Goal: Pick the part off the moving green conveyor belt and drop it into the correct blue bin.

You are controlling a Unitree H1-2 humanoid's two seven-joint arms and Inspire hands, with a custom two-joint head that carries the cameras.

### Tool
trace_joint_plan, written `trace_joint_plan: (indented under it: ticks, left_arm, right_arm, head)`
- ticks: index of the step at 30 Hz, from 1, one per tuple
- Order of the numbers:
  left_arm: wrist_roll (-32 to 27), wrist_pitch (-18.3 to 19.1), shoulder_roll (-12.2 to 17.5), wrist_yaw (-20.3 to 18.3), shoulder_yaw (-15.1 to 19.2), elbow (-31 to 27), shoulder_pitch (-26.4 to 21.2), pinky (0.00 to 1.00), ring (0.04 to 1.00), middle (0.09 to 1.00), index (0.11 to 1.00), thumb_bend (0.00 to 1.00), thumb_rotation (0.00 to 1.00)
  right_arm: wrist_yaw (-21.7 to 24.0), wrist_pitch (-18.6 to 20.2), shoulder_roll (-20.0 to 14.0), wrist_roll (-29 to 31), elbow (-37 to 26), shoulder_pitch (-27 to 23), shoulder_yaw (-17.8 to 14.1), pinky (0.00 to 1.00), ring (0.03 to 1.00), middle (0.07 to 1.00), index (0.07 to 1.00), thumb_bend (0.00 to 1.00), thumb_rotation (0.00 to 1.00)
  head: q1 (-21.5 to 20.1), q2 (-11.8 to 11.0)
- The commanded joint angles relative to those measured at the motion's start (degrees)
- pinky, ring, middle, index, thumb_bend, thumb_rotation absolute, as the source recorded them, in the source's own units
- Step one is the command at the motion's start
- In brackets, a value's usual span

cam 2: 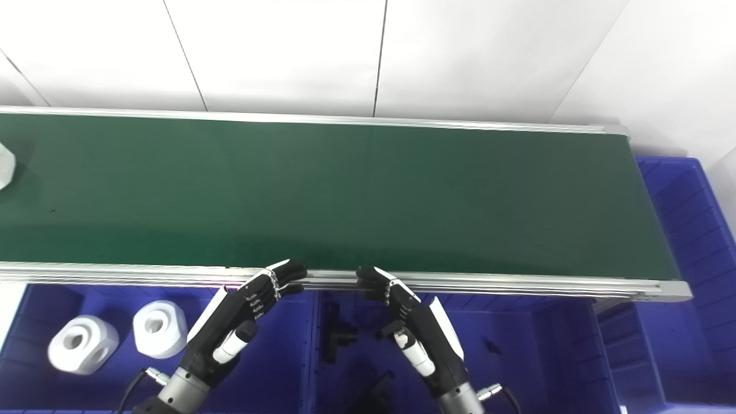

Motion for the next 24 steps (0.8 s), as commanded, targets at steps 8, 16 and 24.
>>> trace_joint_plan:
  ticks: [8, 16, 24]
  left_arm:
    - [0.2, -1.5, -0.1, 0.3, -0.1, -1.5, 0.2, 0.84, 0.889, 0.887, 0.835, 0.84, 0.87]
    - [0.1, -1.8, 0.0, 0.2, -0.1, -1.2, 0.1, 0.83, 0.886, 0.886, 0.827, 0.84, 0.87]
    - [-0.2, -1.9, 0.2, 0.0, -0.2, -1.2, 0.1, 0.84, 0.889, 0.887, 0.829, 0.82, 0.87]
  right_arm:
    - [0.2, -2.1, 0.3, 0.3, -0.9, 0.1, -0.2, 0.80, 0.840, 0.863, 0.846, 0.82, 1.00]
    - [0.0, -1.3, 0.4, 0.1, -1.3, 0.3, -0.3, 0.79, 0.834, 0.858, 0.843, 0.83, 1.00]
    - [0.2, -1.8, 0.3, 0.0, -0.9, 0.2, -0.1, 0.79, 0.834, 0.860, 0.847, 0.83, 1.00]
  head:
    - [0.1, -0.1]
    - [0.0, -0.3]
    - [0.1, -0.4]
